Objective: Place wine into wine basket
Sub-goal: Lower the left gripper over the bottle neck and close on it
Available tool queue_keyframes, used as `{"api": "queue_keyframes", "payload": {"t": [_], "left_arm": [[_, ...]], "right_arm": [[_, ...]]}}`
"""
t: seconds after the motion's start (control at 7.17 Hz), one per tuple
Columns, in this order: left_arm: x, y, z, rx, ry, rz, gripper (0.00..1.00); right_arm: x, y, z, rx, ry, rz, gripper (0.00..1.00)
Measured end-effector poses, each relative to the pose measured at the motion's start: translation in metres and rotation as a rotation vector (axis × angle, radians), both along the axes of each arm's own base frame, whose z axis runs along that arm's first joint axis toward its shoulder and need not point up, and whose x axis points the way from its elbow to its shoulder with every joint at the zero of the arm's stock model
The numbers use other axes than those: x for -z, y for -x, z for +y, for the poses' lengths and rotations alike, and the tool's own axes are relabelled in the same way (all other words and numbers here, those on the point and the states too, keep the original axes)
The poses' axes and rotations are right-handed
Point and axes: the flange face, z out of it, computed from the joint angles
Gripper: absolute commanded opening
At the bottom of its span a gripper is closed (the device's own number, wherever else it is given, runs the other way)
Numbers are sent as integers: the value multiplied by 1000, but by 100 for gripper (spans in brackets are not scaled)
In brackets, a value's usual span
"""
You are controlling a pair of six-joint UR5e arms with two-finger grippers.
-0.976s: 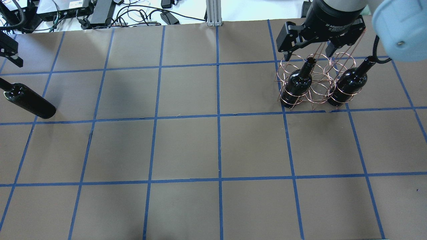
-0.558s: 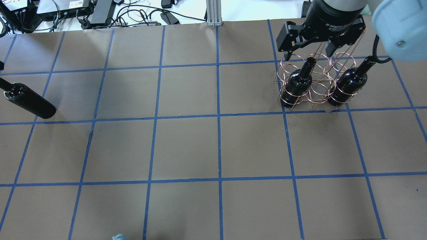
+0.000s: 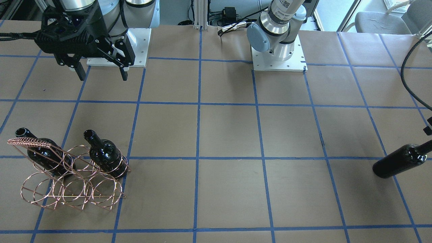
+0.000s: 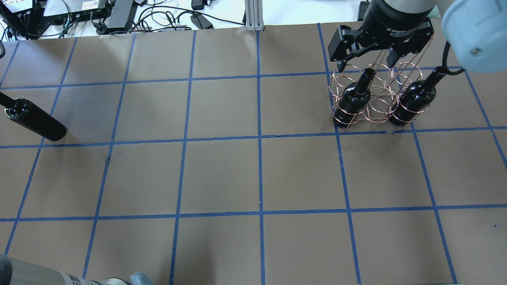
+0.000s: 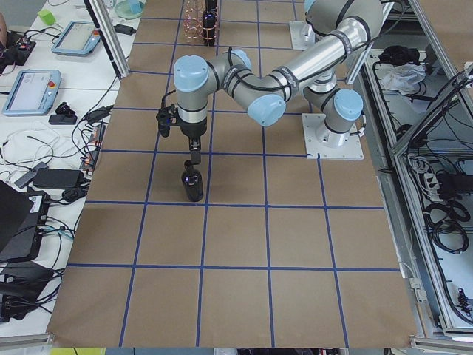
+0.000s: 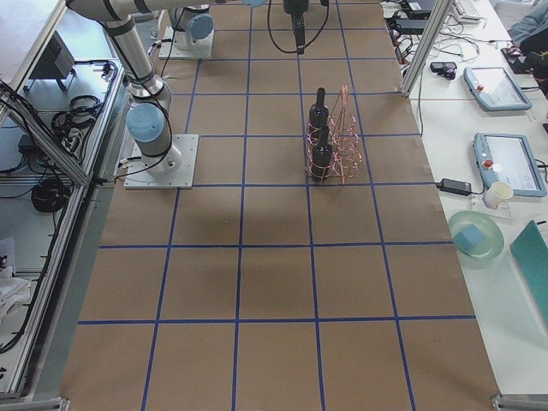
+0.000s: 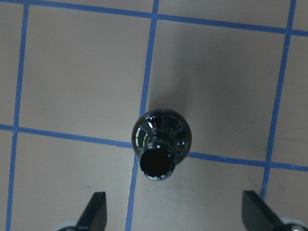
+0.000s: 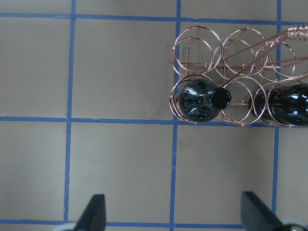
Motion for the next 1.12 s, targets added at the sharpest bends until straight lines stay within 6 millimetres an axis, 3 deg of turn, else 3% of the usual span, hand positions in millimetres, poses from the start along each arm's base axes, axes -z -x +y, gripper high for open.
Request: {"api": "queue_keyframes", "payload": {"t": [0.14,0.28,0.56,0.84,1.12], "left_arm": [[19,-7,-8,7,-2,17,94],[34,-12,-16,12,6,31,85],[51,-17,-24,21,9,43,85],[55,-18,-25,25,4,47,78],[55,-18,-24,26,-3,46,64]], "right_arm": [[0,0,0,0,-1,0,100],[0,0,0,0,-1,0,100],[1,0,0,0,-1,-1,100],[1,0,0,0,-1,-1,100],[1,0,0,0,-1,-2,100]]}}
